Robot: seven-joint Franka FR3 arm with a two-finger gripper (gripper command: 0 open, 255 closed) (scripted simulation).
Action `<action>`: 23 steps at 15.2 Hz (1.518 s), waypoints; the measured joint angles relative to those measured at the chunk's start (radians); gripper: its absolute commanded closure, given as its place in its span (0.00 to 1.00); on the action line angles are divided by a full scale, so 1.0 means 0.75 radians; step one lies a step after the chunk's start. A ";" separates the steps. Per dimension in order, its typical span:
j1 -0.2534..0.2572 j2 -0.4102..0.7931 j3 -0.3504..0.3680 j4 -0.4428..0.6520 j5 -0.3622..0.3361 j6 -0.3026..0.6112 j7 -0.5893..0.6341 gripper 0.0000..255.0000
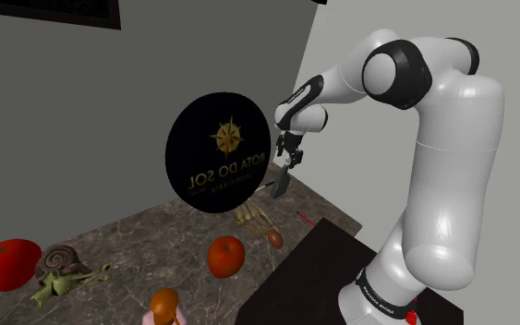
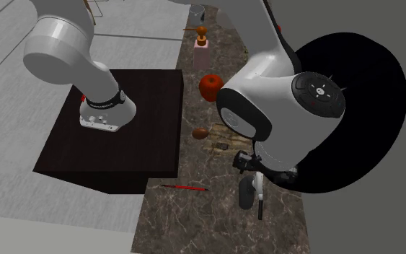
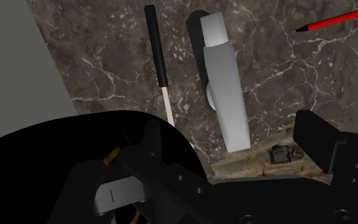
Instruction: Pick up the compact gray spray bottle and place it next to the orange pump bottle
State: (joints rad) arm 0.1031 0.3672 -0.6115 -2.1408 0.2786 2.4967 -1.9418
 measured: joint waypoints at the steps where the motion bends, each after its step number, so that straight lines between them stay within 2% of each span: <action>1: 0.000 0.000 0.000 0.000 0.000 0.000 0.000 0.00; 2: 0.000 0.000 0.000 0.000 0.000 0.000 0.000 1.00; 12: 0.000 0.000 0.000 0.000 0.000 0.000 0.000 1.00; 23: 0.061 -0.139 -0.075 0.026 -0.132 -0.139 0.085 1.00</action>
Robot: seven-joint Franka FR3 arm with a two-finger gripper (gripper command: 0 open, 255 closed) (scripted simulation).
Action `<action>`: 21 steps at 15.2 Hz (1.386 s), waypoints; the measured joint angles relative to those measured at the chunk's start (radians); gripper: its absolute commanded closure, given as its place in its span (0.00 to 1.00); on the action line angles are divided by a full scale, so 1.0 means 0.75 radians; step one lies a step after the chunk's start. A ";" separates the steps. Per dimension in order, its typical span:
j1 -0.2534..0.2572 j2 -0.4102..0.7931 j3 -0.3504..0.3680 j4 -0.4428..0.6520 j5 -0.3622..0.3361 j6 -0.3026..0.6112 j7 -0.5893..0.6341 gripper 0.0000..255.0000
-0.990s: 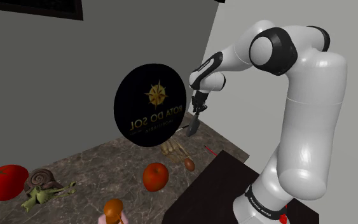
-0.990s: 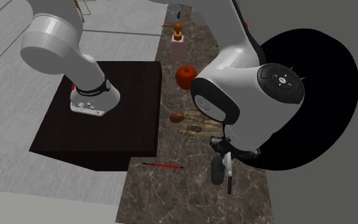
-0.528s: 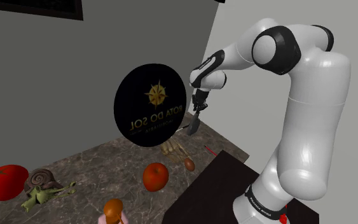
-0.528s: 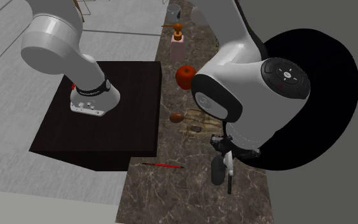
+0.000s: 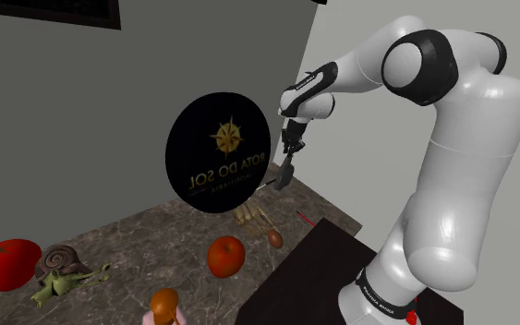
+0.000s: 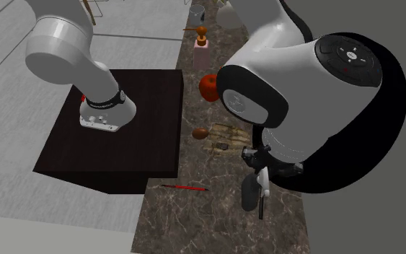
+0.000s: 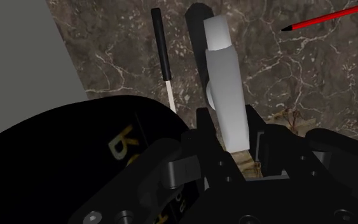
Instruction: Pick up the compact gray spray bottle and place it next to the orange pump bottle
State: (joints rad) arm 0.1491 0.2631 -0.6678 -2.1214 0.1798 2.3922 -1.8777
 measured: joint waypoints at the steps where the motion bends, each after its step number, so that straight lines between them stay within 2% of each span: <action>1: 0.006 -0.015 -0.006 0.001 -0.013 -0.013 0.008 1.00; 21: 0.061 -0.231 -0.061 0.156 -0.207 -0.332 0.130 1.00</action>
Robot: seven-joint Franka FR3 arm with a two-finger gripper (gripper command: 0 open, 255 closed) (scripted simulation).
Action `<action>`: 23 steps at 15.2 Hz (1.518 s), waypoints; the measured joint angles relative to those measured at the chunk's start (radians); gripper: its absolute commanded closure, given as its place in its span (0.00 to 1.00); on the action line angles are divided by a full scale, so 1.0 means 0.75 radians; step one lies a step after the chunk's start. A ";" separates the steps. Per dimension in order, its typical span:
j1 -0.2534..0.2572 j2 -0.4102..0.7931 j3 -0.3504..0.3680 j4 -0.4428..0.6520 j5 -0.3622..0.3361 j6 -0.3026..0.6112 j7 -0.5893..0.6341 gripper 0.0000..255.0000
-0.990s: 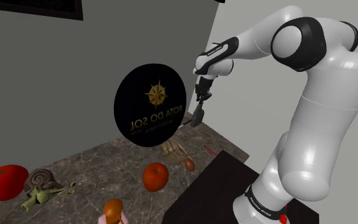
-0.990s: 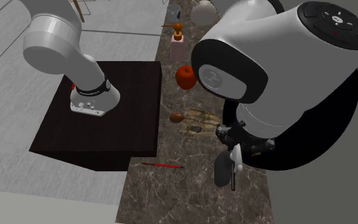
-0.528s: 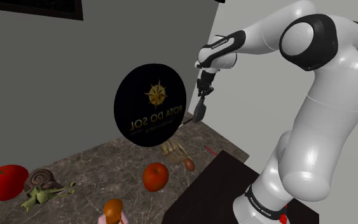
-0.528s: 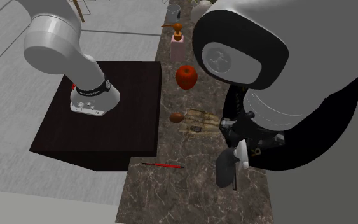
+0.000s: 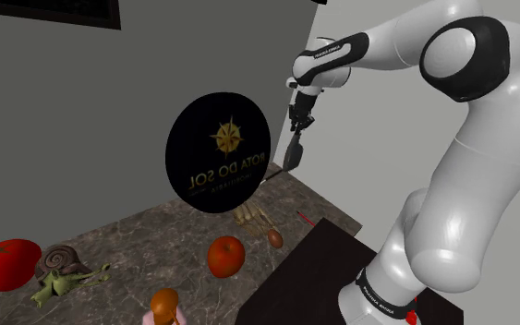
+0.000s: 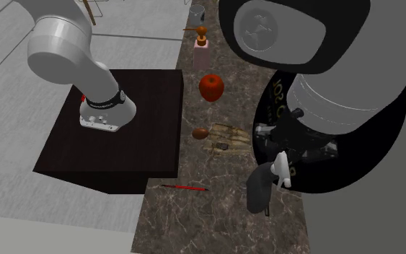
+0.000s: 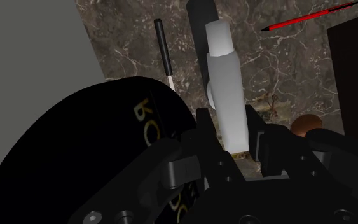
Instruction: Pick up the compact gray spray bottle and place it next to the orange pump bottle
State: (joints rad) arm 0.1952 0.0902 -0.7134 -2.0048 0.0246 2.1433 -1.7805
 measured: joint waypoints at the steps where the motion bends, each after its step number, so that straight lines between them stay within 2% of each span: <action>1: 0.000 -0.001 0.000 0.015 -0.001 -0.016 0.001 1.00; 12: 0.014 -0.072 0.001 0.153 -0.055 -0.208 0.037 1.00; 23: 0.015 -0.086 0.001 0.338 -0.063 -0.403 0.036 1.00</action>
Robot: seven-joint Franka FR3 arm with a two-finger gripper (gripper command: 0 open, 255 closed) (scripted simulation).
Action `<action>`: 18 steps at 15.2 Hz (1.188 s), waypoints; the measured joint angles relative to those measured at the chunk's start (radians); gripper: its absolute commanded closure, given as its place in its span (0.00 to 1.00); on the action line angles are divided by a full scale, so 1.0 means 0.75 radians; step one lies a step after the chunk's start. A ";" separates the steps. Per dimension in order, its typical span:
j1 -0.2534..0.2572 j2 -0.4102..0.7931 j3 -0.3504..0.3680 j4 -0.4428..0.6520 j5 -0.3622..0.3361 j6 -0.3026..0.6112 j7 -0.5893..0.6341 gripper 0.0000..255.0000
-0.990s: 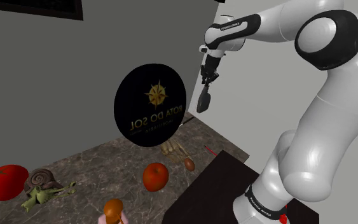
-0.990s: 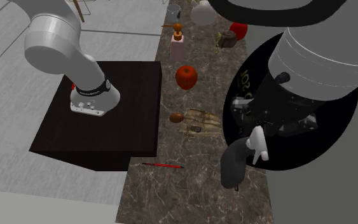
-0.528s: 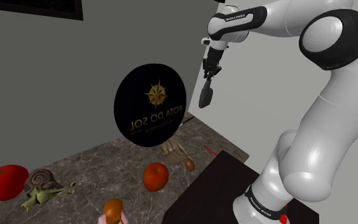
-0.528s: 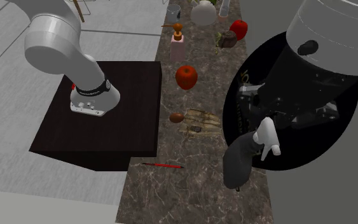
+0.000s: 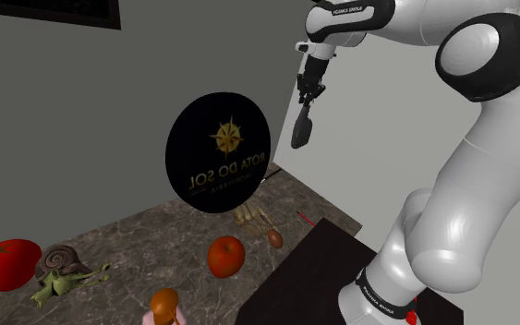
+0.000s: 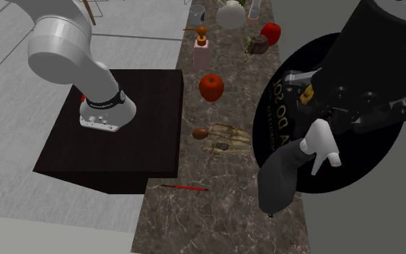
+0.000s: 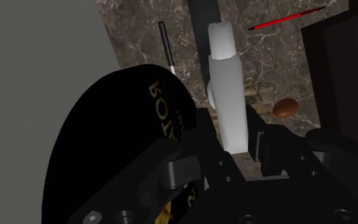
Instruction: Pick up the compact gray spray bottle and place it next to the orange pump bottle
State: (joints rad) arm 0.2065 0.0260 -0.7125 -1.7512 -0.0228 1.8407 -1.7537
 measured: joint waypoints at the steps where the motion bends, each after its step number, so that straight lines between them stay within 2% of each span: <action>1: 0.000 0.001 0.000 0.019 0.001 -0.018 -0.001 1.00; 6: 0.006 -0.005 0.005 0.089 -0.004 -0.093 0.009 1.00; 13: 0.121 -0.217 0.152 -0.101 -0.145 -0.091 0.294 1.00; 18: 0.181 -0.296 0.262 -0.176 -0.181 -0.104 0.475 1.00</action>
State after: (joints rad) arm 0.3420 -0.1962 -0.5161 -1.8831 -0.1584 1.7626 -1.3975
